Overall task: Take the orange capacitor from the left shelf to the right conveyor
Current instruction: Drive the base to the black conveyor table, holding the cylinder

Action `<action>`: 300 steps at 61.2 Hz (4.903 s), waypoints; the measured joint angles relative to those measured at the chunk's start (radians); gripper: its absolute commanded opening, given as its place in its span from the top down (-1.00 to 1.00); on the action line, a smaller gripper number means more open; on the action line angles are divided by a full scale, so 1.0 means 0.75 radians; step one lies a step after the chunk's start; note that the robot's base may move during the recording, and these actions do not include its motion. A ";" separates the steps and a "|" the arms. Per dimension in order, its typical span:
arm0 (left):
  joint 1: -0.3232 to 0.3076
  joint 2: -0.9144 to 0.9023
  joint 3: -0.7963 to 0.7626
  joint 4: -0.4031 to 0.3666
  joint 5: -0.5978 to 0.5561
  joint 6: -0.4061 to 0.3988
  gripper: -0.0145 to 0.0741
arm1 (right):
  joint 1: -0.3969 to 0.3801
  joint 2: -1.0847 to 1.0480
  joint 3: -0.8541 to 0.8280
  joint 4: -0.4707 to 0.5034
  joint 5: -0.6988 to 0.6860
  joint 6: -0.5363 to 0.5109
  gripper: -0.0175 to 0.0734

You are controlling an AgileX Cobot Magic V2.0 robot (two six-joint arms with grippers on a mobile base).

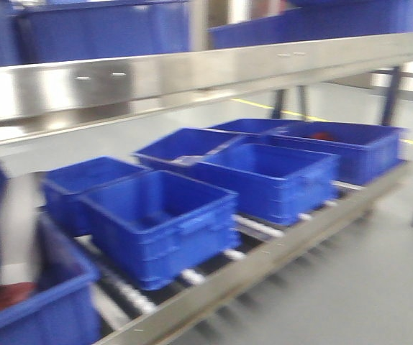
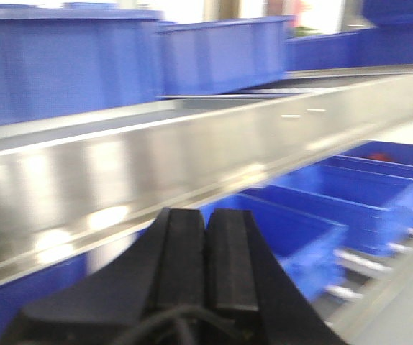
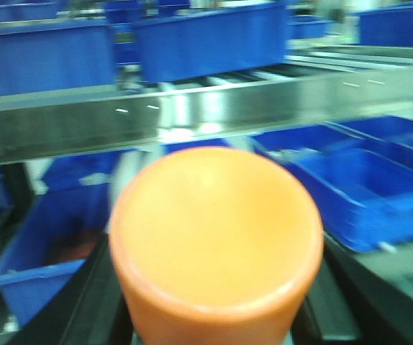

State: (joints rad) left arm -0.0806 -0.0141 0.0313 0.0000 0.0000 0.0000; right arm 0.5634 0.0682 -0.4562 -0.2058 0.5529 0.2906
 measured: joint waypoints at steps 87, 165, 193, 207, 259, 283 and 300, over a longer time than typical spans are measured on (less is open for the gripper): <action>0.000 0.000 0.000 0.000 0.000 0.000 0.91 | 0.000 -0.005 0.000 0.000 0.000 0.000 0.49; 0.000 0.000 0.000 0.000 0.000 0.000 0.91 | 0.000 -0.005 0.000 0.000 0.000 0.000 0.49; 0.000 0.000 0.000 0.000 0.000 0.000 0.91 | 0.000 -0.005 0.000 0.000 0.000 0.000 0.49; 0.000 0.000 0.000 0.000 0.000 0.000 0.91 | 0.000 -0.005 0.000 0.000 0.000 0.000 0.49; 0.000 0.000 0.000 0.000 0.000 0.000 0.91 | 0.000 -0.005 0.000 0.000 0.000 0.000 0.49; 0.000 0.000 0.000 0.000 0.000 0.000 0.91 | 0.000 -0.005 0.000 0.000 0.000 0.000 0.49; 0.000 0.000 0.000 0.000 0.000 0.000 0.91 | 0.000 -0.005 0.000 -0.009 -0.016 0.000 0.49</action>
State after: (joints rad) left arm -0.0806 -0.0141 0.0313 0.0000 0.0000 0.0000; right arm 0.5634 0.0641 -0.4562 -0.2126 0.5412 0.2906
